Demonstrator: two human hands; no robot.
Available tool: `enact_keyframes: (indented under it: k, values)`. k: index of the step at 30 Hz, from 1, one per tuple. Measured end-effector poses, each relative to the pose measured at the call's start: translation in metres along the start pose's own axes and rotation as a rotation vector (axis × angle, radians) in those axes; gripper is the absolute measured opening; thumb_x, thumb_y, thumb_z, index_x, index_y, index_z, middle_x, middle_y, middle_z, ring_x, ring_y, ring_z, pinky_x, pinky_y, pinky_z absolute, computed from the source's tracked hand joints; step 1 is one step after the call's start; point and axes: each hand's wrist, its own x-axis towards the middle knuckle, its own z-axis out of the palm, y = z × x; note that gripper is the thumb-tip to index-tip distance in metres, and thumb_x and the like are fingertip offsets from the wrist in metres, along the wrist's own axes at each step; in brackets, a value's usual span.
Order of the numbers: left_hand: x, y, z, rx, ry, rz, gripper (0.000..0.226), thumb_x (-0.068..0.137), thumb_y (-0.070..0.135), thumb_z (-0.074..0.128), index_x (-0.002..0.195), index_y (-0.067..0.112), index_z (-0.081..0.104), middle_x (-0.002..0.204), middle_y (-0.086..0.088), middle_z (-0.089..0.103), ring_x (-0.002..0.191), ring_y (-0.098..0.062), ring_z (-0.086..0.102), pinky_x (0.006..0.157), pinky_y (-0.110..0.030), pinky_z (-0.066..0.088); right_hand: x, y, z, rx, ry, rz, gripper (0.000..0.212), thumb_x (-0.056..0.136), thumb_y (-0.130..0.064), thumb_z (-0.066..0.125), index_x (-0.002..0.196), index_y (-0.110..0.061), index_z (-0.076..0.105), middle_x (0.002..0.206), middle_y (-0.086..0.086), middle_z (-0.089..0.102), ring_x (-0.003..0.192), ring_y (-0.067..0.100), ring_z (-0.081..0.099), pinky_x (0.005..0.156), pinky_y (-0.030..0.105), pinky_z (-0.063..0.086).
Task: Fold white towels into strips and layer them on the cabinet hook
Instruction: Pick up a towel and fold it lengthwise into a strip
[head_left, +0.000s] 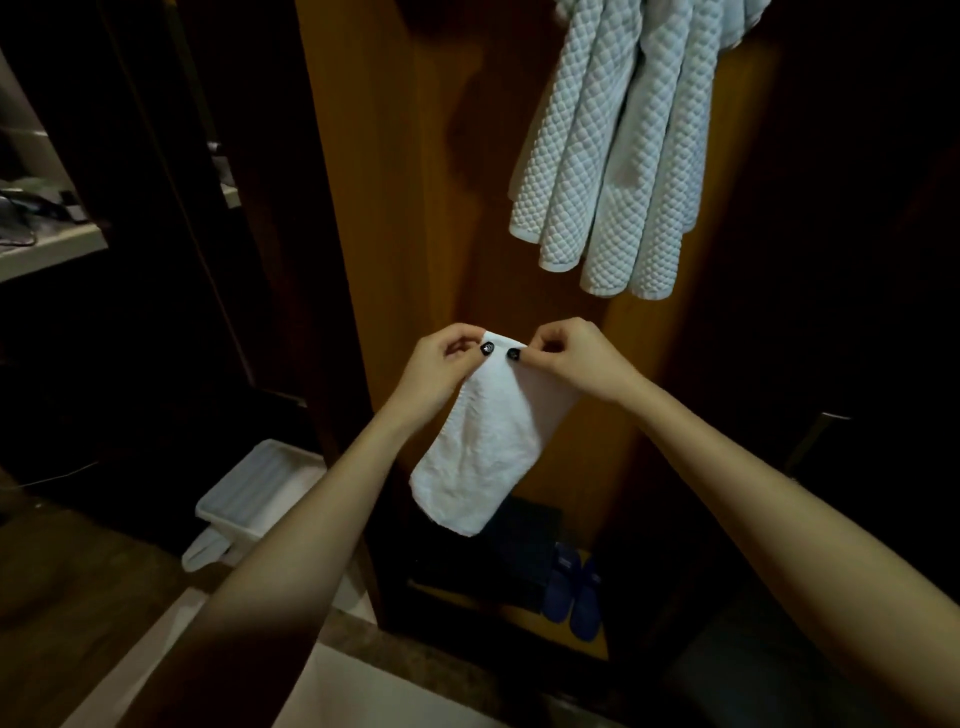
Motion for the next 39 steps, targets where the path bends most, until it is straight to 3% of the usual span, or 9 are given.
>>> enact_keyframes:
  k: [5, 14, 18, 22, 27, 32, 34, 37, 39]
  values:
    - [0.024, -0.021, -0.01, -0.049, 0.138, 0.004, 0.009, 0.094, 0.01, 0.061, 0.098, 0.017, 0.064, 0.091, 0.003, 0.065, 0.087, -0.007, 0.061, 0.076, -0.012, 0.047, -0.008, 0.031, -0.006, -0.129, 0.06, 0.096, 0.042, 0.093, -0.037, 0.064, 0.066, -0.005, 0.063, 0.059, 0.004, 0.055, 0.052, 0.006, 0.045, 0.052, 0.026, 0.032]
    - [0.011, -0.036, -0.007, -0.11, 0.158, -0.007, 0.01, 0.099, 0.006, 0.05, 0.097, 0.015, 0.055, 0.071, -0.003, 0.06, 0.041, -0.004, 0.054, 0.045, -0.015, 0.043, -0.027, 0.014, 0.038, 0.323, 0.545, 0.191, 0.032, 0.083, -0.016, 0.075, 0.07, -0.023, 0.047, 0.065, -0.013, 0.052, 0.058, -0.001, 0.045, 0.053, 0.021, 0.036]
    - [-0.012, -0.045, -0.017, -0.305, 0.085, -0.121, 0.012, 0.101, 0.01, 0.047, 0.099, 0.018, 0.056, 0.075, -0.006, 0.069, 0.062, -0.013, 0.071, 0.056, -0.018, 0.054, -0.045, 0.003, 0.068, 0.455, 0.559, 0.385, 0.026, 0.083, -0.019, 0.077, 0.103, -0.018, 0.061, 0.102, 0.01, 0.066, 0.09, 0.019, 0.064, 0.073, 0.036, 0.055]
    - [-0.035, -0.067, -0.039, -0.321, -0.01, -0.158, 0.012, 0.099, 0.011, 0.051, 0.098, 0.019, 0.06, 0.063, 0.007, 0.068, 0.058, -0.005, 0.063, 0.052, -0.015, 0.047, -0.078, -0.007, 0.107, 0.713, 0.534, 0.397, 0.014, 0.084, -0.019, 0.075, 0.085, -0.006, 0.072, 0.08, 0.007, 0.072, 0.073, 0.019, 0.07, 0.063, 0.028, 0.054]
    - [-0.054, -0.078, -0.058, -0.414, -0.15, -0.179, 0.008, 0.096, 0.013, 0.057, 0.099, 0.013, 0.065, 0.069, 0.006, 0.067, 0.061, -0.007, 0.061, 0.056, -0.018, 0.049, -0.116, -0.025, 0.135, 0.861, 0.552, 0.423, 0.015, 0.092, -0.022, 0.066, 0.087, -0.01, 0.073, 0.084, 0.006, 0.07, 0.077, 0.021, 0.067, 0.064, 0.029, 0.053]
    - [-0.058, -0.067, -0.076, -0.456, -0.289, -0.112, 0.011, 0.084, 0.03, 0.063, 0.089, 0.023, 0.069, 0.072, 0.013, 0.064, 0.065, -0.002, 0.056, 0.061, -0.014, 0.044, -0.136, -0.049, 0.129, 0.737, 0.558, 0.387, 0.014, 0.093, -0.016, 0.063, 0.088, -0.008, 0.074, 0.077, -0.004, 0.07, 0.075, 0.006, 0.065, 0.064, 0.015, 0.048]
    - [-0.058, -0.06, -0.082, -0.488, -0.41, -0.071, 0.007, 0.084, 0.031, 0.063, 0.085, 0.031, 0.07, 0.084, 0.014, 0.069, 0.084, -0.001, 0.063, 0.075, -0.013, 0.047, -0.139, -0.055, 0.122, 0.678, 0.609, 0.38, 0.012, 0.091, -0.013, 0.066, 0.09, -0.005, 0.074, 0.071, -0.011, 0.068, 0.067, -0.003, 0.062, 0.058, 0.01, 0.044]
    - [-0.056, -0.047, -0.084, -0.617, -0.585, -0.069, 0.01, 0.089, 0.022, 0.056, 0.087, 0.025, 0.065, 0.108, -0.005, 0.072, 0.112, -0.017, 0.063, 0.088, -0.018, 0.049, -0.136, -0.06, 0.112, 0.654, 0.684, 0.363, 0.011, 0.092, -0.013, 0.066, 0.092, -0.006, 0.074, 0.063, -0.015, 0.062, 0.055, -0.005, 0.052, 0.051, 0.009, 0.039]
    - [-0.053, -0.039, -0.083, -0.672, -0.617, -0.111, 0.011, 0.09, 0.018, 0.055, 0.085, 0.023, 0.064, 0.099, -0.009, 0.07, 0.098, -0.019, 0.064, 0.079, -0.019, 0.051, -0.128, -0.067, 0.107, 0.627, 0.707, 0.355, 0.012, 0.093, -0.016, 0.065, 0.093, -0.01, 0.075, 0.067, -0.009, 0.064, 0.058, -0.001, 0.053, 0.052, 0.012, 0.04]
